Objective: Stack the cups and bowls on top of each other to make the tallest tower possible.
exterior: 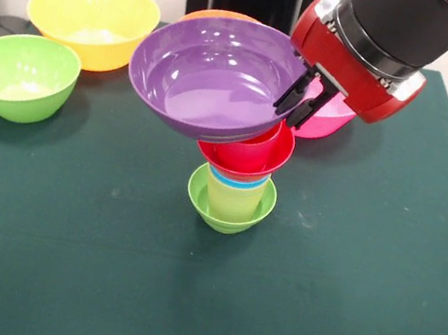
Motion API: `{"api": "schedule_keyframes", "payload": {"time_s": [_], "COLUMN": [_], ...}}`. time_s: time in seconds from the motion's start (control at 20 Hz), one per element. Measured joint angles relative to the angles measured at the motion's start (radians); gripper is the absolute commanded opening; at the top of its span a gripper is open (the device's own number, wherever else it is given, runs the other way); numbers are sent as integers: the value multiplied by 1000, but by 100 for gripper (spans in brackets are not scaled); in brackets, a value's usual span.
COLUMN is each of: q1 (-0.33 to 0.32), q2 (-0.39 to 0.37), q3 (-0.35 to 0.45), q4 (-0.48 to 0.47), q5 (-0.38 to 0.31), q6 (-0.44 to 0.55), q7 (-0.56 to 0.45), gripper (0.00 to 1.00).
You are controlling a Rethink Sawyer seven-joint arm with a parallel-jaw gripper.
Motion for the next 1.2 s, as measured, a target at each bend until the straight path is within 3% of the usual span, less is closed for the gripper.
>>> {"api": "schedule_keyframes", "payload": {"time_s": [1.2], "q1": [0], "q2": [5], "q3": [12], "q4": [0], "q5": [-4], "q6": [0], "q7": [0], "gripper": [0]}}
